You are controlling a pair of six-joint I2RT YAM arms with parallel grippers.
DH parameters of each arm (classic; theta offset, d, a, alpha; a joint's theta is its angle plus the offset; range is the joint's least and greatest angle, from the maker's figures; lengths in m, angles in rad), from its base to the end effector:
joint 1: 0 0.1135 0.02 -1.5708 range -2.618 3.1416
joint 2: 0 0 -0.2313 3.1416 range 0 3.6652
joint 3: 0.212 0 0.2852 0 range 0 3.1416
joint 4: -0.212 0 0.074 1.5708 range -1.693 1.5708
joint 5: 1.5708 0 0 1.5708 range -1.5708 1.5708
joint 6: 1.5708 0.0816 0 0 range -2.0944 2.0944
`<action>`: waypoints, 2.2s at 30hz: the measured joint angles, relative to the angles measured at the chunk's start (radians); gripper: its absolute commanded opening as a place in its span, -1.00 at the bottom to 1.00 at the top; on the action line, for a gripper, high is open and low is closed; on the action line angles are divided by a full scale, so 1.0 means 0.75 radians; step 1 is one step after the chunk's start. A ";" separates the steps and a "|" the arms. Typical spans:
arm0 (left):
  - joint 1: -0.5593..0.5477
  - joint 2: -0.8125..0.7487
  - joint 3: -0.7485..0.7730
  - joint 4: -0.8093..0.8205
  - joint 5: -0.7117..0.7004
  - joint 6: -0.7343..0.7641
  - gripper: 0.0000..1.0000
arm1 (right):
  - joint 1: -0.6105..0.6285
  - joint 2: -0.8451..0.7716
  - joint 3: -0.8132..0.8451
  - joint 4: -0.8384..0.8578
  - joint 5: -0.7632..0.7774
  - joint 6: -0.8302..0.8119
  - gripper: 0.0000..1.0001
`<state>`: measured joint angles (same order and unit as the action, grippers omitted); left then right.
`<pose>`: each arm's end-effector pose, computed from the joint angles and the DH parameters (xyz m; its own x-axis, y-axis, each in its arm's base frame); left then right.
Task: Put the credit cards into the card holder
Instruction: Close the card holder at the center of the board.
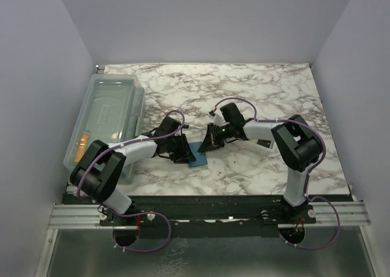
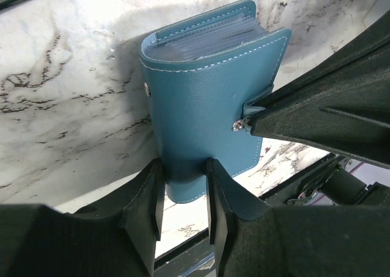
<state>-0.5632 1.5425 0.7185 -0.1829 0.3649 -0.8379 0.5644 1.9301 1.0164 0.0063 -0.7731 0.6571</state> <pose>0.2611 -0.1993 0.0539 -0.9687 -0.2095 -0.1334 -0.0896 0.7957 -0.5990 0.3081 0.2625 0.0416 -0.9829 -0.1048 -0.1515 -0.1842 0.5541 0.8118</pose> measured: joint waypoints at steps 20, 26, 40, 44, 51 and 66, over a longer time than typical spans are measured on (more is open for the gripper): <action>-0.003 -0.011 -0.008 0.005 -0.011 -0.006 -0.49 | 0.121 -0.074 0.114 -0.265 0.316 -0.262 -1.00; -0.003 -0.012 -0.008 0.005 -0.013 -0.006 -0.49 | 0.176 -0.100 0.136 -0.315 0.449 -0.321 -1.00; -0.003 -0.012 -0.008 0.005 -0.014 -0.010 -0.50 | 0.307 -0.131 0.174 -0.382 0.737 -0.444 -1.00; -0.003 -0.014 -0.008 0.004 -0.015 -0.011 -0.50 | 0.347 -0.119 0.192 -0.398 0.802 -0.463 -0.99; -0.003 -0.018 -0.011 0.003 -0.019 -0.014 -0.50 | 0.343 -0.119 0.163 -0.351 0.770 -0.433 -0.98; -0.003 -0.025 -0.017 0.005 -0.025 -0.015 -0.50 | 0.241 -0.131 0.037 -0.136 0.510 -0.324 -0.58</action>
<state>-0.5655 1.5238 0.7055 -0.1791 0.3458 -0.8490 0.7448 1.8317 1.0443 -0.0956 -0.3904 0.4141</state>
